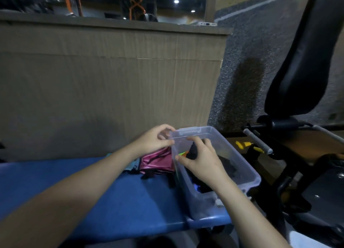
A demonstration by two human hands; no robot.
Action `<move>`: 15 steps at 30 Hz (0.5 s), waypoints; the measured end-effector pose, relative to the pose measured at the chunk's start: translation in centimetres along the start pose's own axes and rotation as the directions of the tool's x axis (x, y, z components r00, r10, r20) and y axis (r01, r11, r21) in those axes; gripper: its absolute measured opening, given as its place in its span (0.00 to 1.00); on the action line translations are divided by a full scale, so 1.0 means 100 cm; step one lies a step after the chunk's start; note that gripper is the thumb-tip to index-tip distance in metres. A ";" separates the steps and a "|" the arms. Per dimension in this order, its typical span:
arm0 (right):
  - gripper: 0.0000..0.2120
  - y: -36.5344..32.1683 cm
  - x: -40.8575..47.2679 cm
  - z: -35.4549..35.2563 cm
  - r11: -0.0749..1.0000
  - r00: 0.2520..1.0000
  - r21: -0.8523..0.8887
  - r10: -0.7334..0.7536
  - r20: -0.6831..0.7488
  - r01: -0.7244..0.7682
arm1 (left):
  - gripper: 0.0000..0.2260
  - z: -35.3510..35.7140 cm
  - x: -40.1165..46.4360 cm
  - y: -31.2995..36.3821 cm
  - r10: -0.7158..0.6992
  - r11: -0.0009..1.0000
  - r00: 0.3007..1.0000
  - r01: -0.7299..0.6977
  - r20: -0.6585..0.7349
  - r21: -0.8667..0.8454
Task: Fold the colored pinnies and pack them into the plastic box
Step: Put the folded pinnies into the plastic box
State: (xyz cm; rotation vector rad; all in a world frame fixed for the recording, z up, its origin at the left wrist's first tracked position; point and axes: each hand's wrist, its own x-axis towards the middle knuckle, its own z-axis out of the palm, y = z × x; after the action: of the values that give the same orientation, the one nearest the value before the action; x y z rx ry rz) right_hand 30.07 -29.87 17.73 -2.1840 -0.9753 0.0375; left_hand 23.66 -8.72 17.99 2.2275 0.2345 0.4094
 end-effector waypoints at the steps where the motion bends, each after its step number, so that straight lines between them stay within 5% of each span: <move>1: 0.34 -0.007 0.002 0.011 0.999 1.000 0.026 -0.022 0.008 0.022 | 0.13 -0.010 -0.008 -0.008 -0.012 1.000 0.999 0.012 -0.033 -0.012; 8: 0.29 -0.044 0.021 0.100 0.993 0.988 0.054 -0.115 0.100 0.110 | 0.06 -0.082 -0.078 -0.093 -0.157 0.988 0.960 0.155 -0.232 -0.027; 15: 0.26 -0.046 0.048 0.200 0.988 0.971 0.154 -0.050 0.234 0.014 | 0.06 -0.115 -0.121 -0.185 -0.408 0.913 0.843 0.373 -0.350 -0.166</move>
State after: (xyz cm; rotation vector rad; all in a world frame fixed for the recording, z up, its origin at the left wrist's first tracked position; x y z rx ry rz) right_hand 24.57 -12.48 7.23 -2.0549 -1.1021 0.3546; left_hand 7.61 7.52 7.91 1.9279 0.8465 0.6062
